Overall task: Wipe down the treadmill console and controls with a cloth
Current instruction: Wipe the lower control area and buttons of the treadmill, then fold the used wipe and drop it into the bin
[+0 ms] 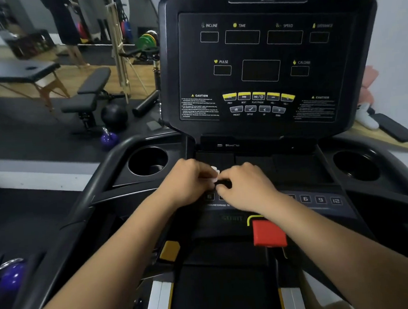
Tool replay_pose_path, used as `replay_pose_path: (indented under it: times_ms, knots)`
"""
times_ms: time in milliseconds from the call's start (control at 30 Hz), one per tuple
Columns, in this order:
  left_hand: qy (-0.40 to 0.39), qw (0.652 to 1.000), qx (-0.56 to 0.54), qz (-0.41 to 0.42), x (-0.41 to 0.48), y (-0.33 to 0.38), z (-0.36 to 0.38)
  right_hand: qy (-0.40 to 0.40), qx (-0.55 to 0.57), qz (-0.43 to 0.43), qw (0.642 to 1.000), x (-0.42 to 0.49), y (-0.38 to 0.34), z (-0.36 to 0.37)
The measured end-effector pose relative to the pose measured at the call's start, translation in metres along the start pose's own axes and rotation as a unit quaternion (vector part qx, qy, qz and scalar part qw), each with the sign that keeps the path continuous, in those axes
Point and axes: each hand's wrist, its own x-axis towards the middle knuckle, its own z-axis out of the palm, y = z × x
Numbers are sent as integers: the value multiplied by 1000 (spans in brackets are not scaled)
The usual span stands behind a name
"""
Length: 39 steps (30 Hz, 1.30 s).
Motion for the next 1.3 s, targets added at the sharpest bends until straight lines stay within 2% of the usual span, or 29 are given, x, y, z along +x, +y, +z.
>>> replay_pose_path:
  times_ms: [200, 300, 400, 467, 533, 600, 700, 800, 933, 1067, 1167, 1300]
  knots:
    - [87, 989, -121, -11, -4, -9, 0, 57, 209, 46, 975, 6, -3, 3]
    - [122, 982, -142, -11, -8, -10, -5, 139, 261, 57, 954, 5, -4, -4]
    - [158, 974, -160, -16, -7, -13, -12, 184, 328, 78, 923, 7, -1, -12]
    - [170, 974, -152, 2, -5, -14, -14, 205, 337, 74, 916, 7, 3, -13]
    - [182, 976, -104, 56, -4, -15, -13, 236, 297, 35, 924, 1, 5, -13]
    - [217, 966, -8, 140, -4, -18, -10, 281, 193, -37, 939, -5, 8, -8]
    - [293, 906, 164, 259, -4, -24, -3, 349, 12, -130, 928, -14, 18, 0]
    - [335, 866, 215, 303, -4, -23, 5, 396, -91, -164, 899, -24, 25, 4]
    - [344, 870, 190, 298, 1, -9, 23, 428, -138, -138, 882, -45, 31, 8]
    - [337, 879, 132, 310, 1, 21, 47, 419, -186, -82, 885, -78, 43, 11]
    - [318, 880, 110, 336, -5, 49, 65, 403, -211, -33, 890, -110, 53, 9]
    - [281, 886, 61, 365, -21, 98, 83, 428, -218, 45, 876, -165, 72, -3]
